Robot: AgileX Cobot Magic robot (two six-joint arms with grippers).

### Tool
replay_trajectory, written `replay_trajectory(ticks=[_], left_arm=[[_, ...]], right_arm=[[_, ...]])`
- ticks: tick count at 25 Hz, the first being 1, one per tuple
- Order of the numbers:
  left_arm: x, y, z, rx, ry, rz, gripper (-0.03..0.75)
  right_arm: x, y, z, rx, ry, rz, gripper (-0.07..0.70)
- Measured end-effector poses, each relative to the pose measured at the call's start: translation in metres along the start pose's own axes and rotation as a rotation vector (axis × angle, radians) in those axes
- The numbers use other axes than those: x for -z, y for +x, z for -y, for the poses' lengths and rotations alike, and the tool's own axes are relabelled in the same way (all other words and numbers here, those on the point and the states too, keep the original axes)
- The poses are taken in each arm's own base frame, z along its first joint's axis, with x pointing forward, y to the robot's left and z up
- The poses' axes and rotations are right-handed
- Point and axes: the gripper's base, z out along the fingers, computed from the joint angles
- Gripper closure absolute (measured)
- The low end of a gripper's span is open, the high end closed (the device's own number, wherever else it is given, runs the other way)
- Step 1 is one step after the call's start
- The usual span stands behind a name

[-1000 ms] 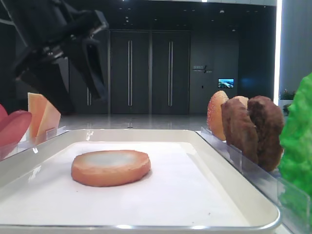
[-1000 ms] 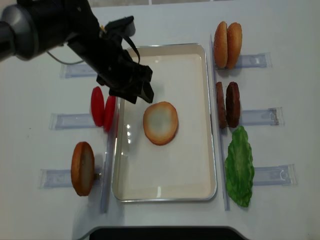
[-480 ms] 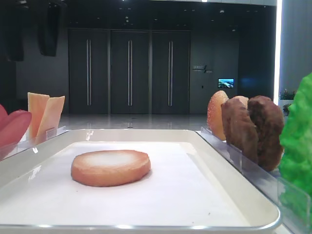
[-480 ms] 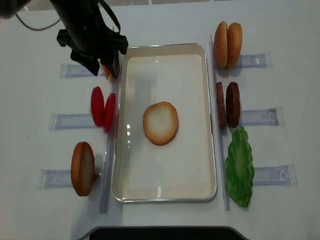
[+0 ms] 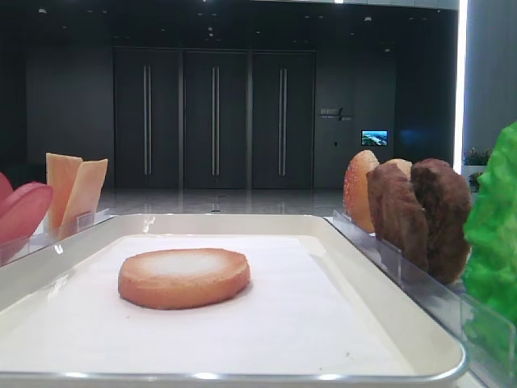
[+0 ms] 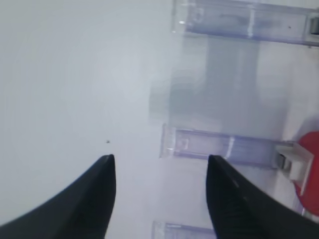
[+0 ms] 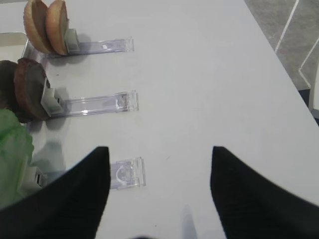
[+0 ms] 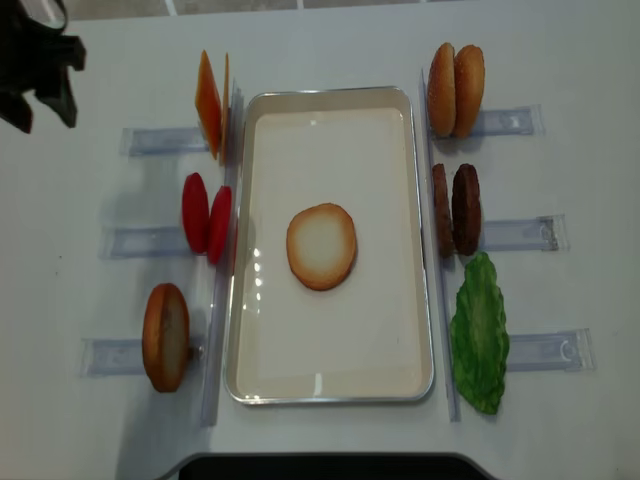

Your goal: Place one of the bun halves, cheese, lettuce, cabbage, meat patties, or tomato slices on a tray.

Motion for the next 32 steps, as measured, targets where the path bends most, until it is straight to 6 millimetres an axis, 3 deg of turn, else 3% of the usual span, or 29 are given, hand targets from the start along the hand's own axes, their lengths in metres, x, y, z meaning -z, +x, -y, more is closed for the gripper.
replay_trajectory(ticks=[3, 7, 14, 18, 25, 32], left_arm=[[0.019, 0.027, -0.015, 0.013, -0.054, 0.026, 0.293], [0.033, 0.097, -0.018, 0.031, -0.071, 0.027, 0.304], [0.032, 0.219, -0.008, 0.080, 0.047, 0.138, 0.307], [0.033, 0.267, -0.008, 0.076, 0.050, 0.283, 0.307], [0.042, 0.321, -0.008, 0.030, 0.038, 0.612, 0.307], [0.042, 0.341, -0.005, -0.016, 0.059, 0.768, 0.307]], right_arm=[[0.000, 0.000, 0.000, 0.000, 0.000, 0.000, 0.213], [0.000, 0.000, 0.000, 0.000, 0.000, 0.000, 0.213], [0.000, 0.000, 0.000, 0.000, 0.000, 0.000, 0.213], [0.000, 0.000, 0.000, 0.000, 0.000, 0.000, 0.213], [0.000, 0.000, 0.000, 0.000, 0.000, 0.000, 0.213], [0.000, 0.000, 0.000, 0.000, 0.000, 0.000, 0.213]])
